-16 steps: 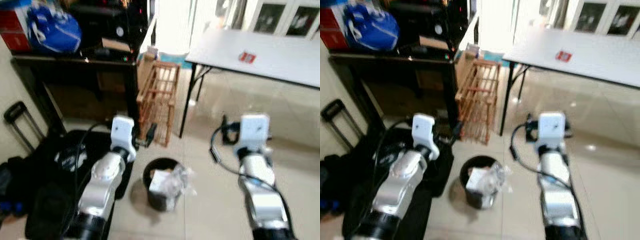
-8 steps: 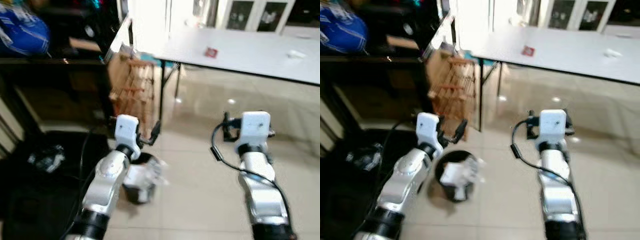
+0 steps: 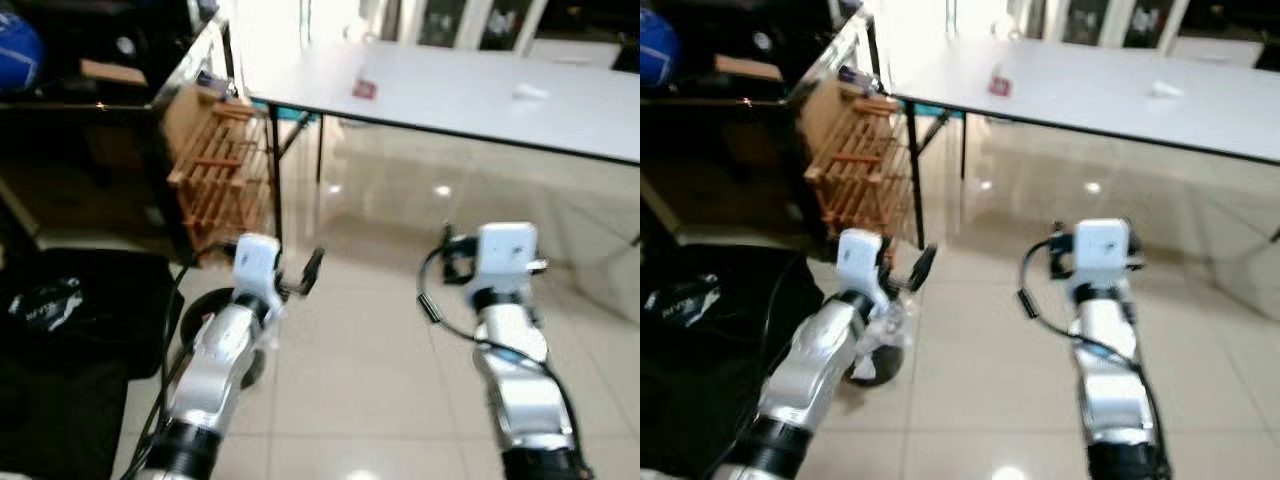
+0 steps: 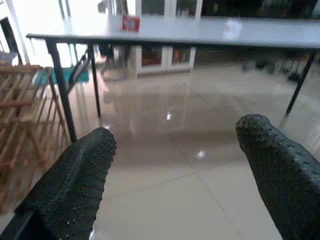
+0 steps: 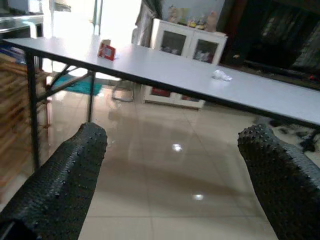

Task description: Picking trash to rubbish bin

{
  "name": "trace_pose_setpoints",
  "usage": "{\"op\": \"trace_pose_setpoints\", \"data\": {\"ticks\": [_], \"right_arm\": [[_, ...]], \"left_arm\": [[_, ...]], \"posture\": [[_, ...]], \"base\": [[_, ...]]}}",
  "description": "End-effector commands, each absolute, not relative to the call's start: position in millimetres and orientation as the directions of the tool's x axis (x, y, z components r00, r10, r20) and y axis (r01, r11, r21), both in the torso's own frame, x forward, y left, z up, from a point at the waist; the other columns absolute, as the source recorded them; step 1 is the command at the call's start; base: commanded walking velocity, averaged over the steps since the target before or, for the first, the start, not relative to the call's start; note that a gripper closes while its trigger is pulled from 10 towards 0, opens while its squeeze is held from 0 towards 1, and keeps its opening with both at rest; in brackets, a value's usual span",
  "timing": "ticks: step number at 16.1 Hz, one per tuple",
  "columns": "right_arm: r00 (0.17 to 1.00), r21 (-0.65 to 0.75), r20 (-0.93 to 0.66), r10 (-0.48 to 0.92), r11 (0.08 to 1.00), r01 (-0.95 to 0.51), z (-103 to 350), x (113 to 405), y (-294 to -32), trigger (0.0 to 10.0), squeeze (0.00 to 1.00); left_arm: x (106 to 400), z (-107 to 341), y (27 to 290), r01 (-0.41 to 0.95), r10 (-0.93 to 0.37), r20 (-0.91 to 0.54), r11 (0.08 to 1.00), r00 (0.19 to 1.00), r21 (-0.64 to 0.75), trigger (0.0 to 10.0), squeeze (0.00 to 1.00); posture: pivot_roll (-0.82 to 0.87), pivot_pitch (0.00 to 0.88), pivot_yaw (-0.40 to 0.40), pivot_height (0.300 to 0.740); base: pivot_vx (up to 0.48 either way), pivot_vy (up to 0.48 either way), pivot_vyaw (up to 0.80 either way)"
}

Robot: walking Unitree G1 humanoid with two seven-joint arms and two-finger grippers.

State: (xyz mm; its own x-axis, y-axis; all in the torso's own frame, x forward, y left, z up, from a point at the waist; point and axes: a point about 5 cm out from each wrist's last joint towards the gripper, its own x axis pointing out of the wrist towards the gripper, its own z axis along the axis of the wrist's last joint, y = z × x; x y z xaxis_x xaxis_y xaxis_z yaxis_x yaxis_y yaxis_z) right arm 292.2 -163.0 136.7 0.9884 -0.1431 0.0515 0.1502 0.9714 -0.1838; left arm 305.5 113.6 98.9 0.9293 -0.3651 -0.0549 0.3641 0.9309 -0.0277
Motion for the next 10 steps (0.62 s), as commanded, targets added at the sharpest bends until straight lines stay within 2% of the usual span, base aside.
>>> {"op": "trace_pose_setpoints", "data": {"ticks": [1, 4, 10], "right_arm": [[0.986, -0.19, 0.058, -0.159, 0.967, 0.167, 139.5, 291.6, -169.0, 10.0, 0.0], [0.985, -0.192, 0.059, -0.163, 0.966, 0.171, 139.5, 292.1, -169.0, 10.0, 0.0], [0.985, -0.188, 0.067, -0.162, 0.967, 0.172, 140.8, 296.7, -167.7, 10.0, 0.0]], "left_arm": [[308.7, 104.0, 109.2, 0.376, -0.377, -0.032, 0.926, 0.926, -0.027, 10.0, 0.0], [310.9, 104.0, 107.3, 0.381, -0.382, -0.034, 0.924, 0.924, -0.028, 10.0, 0.0], [313.2, 108.5, 104.7, 0.404, -0.404, -0.005, 0.914, 0.915, -0.03, 10.0, 0.0]], "posture": [[-0.07, 0.048, 0.027, 0.74], [-0.07, 0.04, 0.03, 0.74], [-0.07, 0.03, 0.032, 0.74]], "base": [[0.0, -0.458, 0.0], [0.0, -0.454, 0.0], [0.0, 0.0, 0.0]]}}
